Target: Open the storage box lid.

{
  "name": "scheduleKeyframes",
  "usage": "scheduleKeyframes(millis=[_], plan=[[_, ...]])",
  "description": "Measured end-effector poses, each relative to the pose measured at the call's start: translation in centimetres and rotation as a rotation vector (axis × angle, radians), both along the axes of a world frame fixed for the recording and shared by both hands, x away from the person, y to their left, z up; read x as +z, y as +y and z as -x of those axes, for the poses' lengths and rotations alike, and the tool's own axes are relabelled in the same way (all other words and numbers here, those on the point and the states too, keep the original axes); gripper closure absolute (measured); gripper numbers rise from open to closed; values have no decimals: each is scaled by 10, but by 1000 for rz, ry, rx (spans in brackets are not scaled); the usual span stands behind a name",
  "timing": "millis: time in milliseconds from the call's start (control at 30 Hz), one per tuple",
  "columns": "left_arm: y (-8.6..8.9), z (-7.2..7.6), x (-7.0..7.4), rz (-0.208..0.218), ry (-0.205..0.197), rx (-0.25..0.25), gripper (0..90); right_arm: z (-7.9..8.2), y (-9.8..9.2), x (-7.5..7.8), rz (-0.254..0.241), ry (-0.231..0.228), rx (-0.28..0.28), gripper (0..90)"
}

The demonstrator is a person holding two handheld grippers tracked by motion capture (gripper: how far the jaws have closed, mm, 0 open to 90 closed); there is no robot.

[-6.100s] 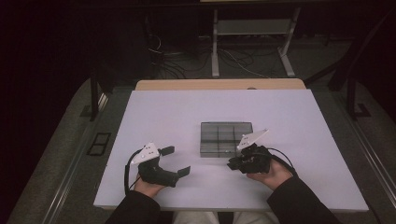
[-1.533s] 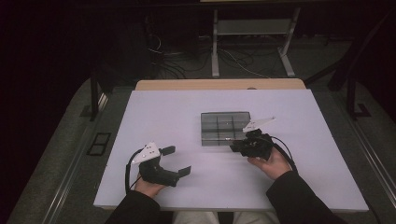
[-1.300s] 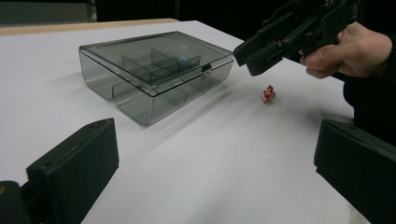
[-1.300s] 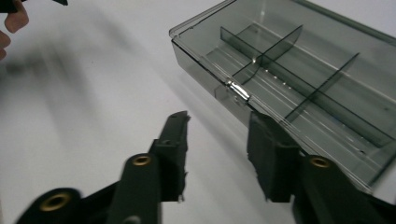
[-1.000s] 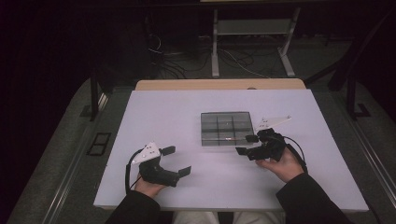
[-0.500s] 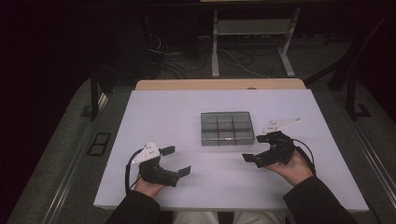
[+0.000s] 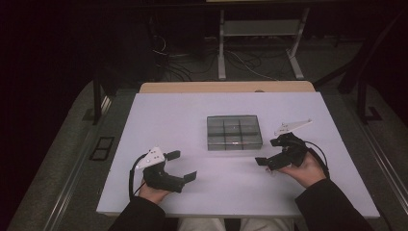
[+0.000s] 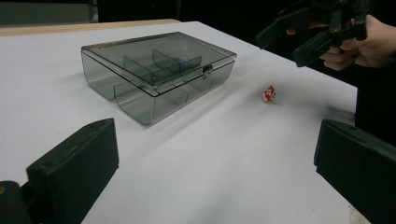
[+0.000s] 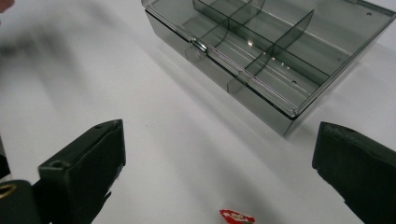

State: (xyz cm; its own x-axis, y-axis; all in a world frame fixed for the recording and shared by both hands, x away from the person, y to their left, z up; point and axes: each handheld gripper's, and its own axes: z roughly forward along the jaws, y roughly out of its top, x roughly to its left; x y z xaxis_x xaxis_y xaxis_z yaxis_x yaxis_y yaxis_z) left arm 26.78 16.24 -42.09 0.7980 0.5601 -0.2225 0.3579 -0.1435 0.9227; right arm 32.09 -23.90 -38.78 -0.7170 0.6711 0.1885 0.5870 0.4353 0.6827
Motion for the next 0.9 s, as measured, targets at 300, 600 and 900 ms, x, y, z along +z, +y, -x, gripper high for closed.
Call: scheduleKeyframes(millis=[300, 600, 900], plan=[[0, 0, 0, 2, 0, -2, 0, -16, -3, -13, 9, 18, 3, 20], [0, 0, 0, 0, 0, -5, 0, -27, -10, -20, 13, 18, -26, 234], [-1, -1, 0, -5, -1, -7, 0, -34, -14, -24, 8, 3, -45, 535]])
